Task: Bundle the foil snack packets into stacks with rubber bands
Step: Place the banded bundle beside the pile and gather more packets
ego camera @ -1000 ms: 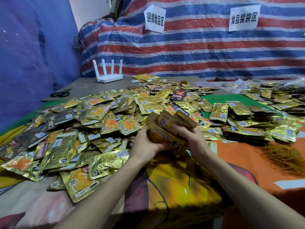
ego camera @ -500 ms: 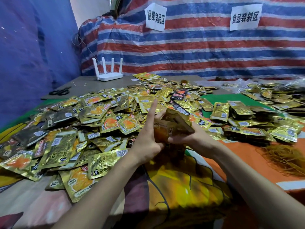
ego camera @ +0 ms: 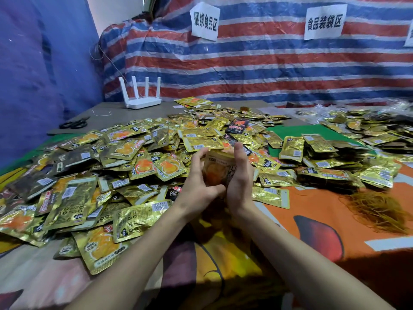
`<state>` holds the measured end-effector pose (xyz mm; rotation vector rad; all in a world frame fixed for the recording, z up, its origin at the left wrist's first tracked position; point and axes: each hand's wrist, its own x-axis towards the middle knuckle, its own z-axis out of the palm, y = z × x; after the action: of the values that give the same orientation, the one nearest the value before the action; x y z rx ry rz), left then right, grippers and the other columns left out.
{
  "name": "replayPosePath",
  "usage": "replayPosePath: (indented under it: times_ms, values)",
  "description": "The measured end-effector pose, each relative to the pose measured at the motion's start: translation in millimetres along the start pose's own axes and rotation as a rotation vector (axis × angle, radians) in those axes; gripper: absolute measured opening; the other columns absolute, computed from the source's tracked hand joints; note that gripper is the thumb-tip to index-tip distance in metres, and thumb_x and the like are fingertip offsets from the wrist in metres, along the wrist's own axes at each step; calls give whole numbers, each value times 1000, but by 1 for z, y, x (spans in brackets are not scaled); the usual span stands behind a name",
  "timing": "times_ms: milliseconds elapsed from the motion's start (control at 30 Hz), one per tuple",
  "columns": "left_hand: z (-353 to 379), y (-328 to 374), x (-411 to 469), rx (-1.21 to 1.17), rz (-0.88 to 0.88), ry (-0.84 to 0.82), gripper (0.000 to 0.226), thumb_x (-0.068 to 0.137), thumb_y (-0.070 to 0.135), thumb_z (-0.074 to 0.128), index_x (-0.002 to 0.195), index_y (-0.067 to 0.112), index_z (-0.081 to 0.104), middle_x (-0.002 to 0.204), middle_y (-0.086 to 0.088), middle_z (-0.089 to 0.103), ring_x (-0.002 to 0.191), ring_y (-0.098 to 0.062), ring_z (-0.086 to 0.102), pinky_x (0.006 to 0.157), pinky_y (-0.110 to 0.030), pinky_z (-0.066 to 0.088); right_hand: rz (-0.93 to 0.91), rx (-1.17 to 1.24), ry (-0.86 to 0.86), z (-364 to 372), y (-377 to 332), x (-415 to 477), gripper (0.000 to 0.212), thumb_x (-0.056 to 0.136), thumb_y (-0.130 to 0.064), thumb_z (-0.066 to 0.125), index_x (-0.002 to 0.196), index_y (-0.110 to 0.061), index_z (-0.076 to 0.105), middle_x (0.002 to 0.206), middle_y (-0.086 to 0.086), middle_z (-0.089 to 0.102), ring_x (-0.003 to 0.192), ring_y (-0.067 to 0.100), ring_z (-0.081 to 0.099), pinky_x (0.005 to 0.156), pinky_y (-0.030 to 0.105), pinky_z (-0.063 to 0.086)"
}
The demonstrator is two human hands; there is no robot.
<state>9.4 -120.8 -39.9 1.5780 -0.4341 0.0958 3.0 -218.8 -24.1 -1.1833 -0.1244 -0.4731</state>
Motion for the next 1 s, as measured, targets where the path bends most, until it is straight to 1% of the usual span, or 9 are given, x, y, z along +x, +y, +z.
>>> replayPosePath:
  times_ms: [133,267,400,500,633,733,833,933,1000]
  values:
    - [-2,3,-3,-40,5,-18,56,67,0,70,119,14,53,106,-9,68,94,-15,68,83,-26,56,-19,-82,56,2,-3,1,61,75,-61,56,77,0,62,79,21,62,73,29,59,60,44,52]
    - [4,-2,-4,14,46,-47,51,75,4,69,117,22,46,113,-3,63,104,-8,64,94,-24,53,63,-87,38,-1,-5,12,41,83,-49,54,58,-19,69,60,2,68,54,13,64,45,22,49]
    - [-10,-6,3,46,-8,-77,56,72,-15,79,111,18,57,99,4,73,91,-6,70,79,-20,55,198,-94,-2,-8,5,11,48,93,-53,53,62,-25,77,72,1,75,68,19,70,59,27,57]
    - [-18,0,7,32,-12,-135,55,63,-10,83,113,-1,65,99,-10,76,90,-18,72,81,-33,59,278,-77,-87,-8,8,9,55,83,-63,51,76,-17,80,91,13,78,83,27,74,83,42,58]
    - [-11,-1,0,2,-59,-182,25,66,5,70,82,23,74,76,5,72,72,-17,70,63,-26,56,287,-136,-140,-23,-1,16,68,88,-76,43,91,-13,68,90,8,75,83,22,71,76,36,56]
    - [-9,-2,-3,15,-76,-192,17,66,11,69,82,14,70,77,-6,72,71,-21,69,64,-28,58,126,-555,-54,-62,-26,32,46,99,-54,50,97,-12,67,98,3,69,86,20,64,72,34,49]
    - [-8,1,-3,20,-91,-180,41,65,12,70,106,10,64,96,-8,76,86,-18,73,77,-29,60,-40,-1101,-30,-117,-50,47,13,93,-22,66,93,-11,72,91,1,70,84,19,64,67,29,46]
    - [-8,1,-3,-1,-111,-154,59,64,15,73,120,6,60,109,-14,74,102,-31,70,93,-44,57,84,-1524,-105,-157,-62,53,18,82,-4,62,95,-5,75,94,13,71,89,30,66,77,39,54]
    - [-9,2,-3,6,-103,-139,53,63,15,74,114,4,65,106,-18,73,99,-37,69,90,-45,58,177,-1694,-173,-171,-65,49,20,78,-2,59,91,1,73,91,18,70,89,35,65,73,41,54]
